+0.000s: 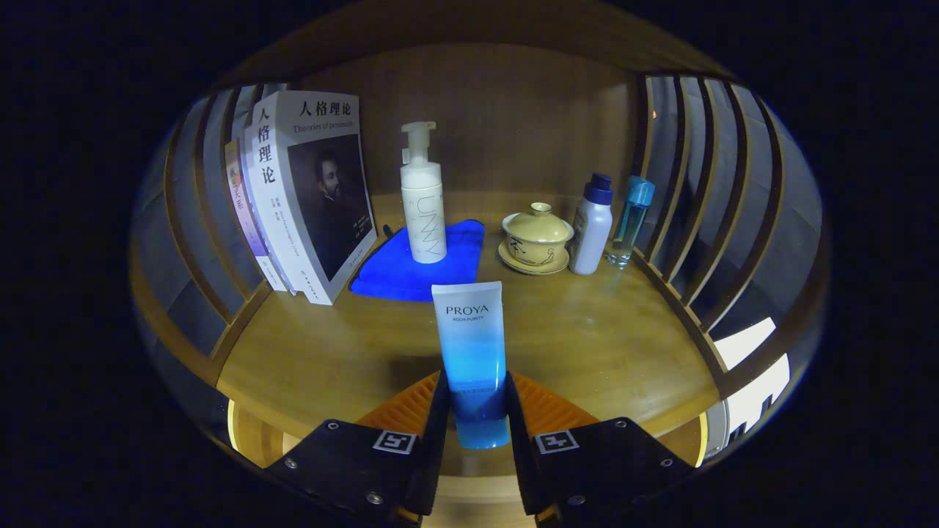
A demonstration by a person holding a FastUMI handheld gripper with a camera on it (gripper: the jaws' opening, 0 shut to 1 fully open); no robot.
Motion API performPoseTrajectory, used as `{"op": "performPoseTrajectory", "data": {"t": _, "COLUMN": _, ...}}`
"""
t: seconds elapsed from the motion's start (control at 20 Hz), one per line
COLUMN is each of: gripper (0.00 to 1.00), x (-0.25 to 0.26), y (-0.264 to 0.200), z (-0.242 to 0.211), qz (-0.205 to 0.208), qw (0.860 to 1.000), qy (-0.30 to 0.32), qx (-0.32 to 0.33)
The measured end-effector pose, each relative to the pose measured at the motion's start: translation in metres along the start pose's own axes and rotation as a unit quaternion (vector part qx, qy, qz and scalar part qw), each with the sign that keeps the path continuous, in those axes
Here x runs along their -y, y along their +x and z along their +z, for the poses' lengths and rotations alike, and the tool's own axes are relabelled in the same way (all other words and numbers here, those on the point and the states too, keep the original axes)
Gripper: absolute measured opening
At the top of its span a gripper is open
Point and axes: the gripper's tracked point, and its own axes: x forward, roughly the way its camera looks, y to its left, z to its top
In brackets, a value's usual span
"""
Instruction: Pull open the drawer, take out the items inside it, and place them on the countertop above the cabinet.
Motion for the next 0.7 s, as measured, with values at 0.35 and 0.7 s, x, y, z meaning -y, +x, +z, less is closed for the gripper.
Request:
{"op": "performPoseTrajectory", "data": {"t": 0.35, "gripper": 0.48, "x": 0.0, "y": 0.018, "z": -0.01, "qz": 0.013, "qw": 1.0, "qy": -0.004, "qx": -0.02}}
{"op": "performPoseTrajectory", "data": {"t": 0.7, "gripper": 0.58, "x": -0.008, "y": 0.014, "z": 0.0, "qz": 0.033, "qw": 0.999, "qy": 0.014, "qx": 0.004}}
